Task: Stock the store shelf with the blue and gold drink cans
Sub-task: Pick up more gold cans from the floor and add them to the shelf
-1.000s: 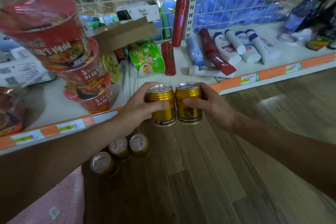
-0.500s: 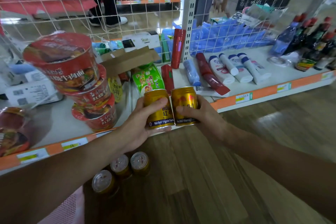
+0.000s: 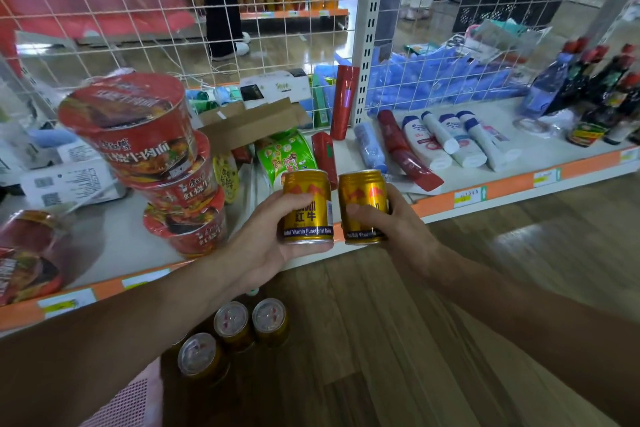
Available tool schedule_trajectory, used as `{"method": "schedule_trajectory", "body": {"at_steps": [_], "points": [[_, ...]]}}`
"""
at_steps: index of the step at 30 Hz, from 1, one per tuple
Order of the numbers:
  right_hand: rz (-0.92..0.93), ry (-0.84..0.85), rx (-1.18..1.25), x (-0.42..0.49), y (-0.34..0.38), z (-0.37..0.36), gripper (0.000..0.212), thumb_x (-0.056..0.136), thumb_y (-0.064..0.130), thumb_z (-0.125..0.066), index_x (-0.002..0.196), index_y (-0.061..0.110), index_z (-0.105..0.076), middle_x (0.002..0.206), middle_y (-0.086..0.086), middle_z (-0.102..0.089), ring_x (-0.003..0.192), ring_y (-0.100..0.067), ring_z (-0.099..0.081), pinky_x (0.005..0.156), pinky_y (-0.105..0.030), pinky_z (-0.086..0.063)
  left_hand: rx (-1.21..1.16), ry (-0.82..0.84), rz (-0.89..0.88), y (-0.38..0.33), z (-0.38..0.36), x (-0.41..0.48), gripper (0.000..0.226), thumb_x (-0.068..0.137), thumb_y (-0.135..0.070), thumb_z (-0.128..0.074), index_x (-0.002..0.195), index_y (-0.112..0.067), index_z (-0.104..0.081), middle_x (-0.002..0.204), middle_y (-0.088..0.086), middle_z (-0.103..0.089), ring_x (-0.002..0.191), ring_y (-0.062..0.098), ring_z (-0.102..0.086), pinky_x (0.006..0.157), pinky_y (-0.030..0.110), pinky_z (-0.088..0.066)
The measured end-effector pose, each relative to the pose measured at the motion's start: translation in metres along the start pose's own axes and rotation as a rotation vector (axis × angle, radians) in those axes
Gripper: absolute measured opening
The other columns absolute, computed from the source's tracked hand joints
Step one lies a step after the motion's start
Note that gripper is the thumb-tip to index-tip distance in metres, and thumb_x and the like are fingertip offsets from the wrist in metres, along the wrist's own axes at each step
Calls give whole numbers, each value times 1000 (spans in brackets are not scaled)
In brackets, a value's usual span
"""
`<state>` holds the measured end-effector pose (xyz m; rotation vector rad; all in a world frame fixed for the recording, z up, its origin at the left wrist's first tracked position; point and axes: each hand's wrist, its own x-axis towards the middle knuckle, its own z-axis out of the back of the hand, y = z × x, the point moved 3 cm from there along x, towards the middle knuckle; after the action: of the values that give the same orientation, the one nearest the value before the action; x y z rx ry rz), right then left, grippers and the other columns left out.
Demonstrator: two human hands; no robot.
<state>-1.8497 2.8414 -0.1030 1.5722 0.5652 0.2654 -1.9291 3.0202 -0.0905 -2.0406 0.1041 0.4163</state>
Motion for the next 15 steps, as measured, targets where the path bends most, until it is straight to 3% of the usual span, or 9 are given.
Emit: {"method": "schedule_trajectory", "body": {"at_steps": [4, 8, 11, 15], "points": [[-45, 39, 27, 0, -1, -2, 77, 63, 38, -86, 127, 20, -47, 121, -13, -66, 102, -27, -71, 94, -48, -56, 50, 17, -18, 5, -4, 0, 65, 70, -18, -80, 131, -15, -56, 123, 15, -70, 108, 36, -71, 88, 53, -59], [-6, 29, 38, 1, -1, -2, 59, 72, 37, -79, 125, 22, -57, 114, -8, -71, 104, -28, -70, 94, -50, -54, 164, 1, -78, 6, 0, 5, 69, 69, -12, -89, 127, -24, -54, 124, 11, -67, 108, 29, -71, 91, 52, -58], [7, 22, 22, 4, -3, 0, 47, 77, 37, -71, 121, 22, -62, 112, -8, -72, 102, -27, -71, 92, -48, -56, 234, 3, -104, 8, 6, 11, 68, 67, -19, -86, 127, -25, -55, 124, 11, -67, 109, 29, -70, 91, 52, -58], [-12, 42, 32, 11, -13, 0, 47, 79, 36, -67, 122, 17, -62, 110, -10, -73, 102, -28, -71, 88, -44, -58, 297, -22, -144, 16, 10, 20, 64, 65, -23, -90, 121, -27, -59, 115, 6, -73, 102, 21, -73, 85, 38, -59]]}}
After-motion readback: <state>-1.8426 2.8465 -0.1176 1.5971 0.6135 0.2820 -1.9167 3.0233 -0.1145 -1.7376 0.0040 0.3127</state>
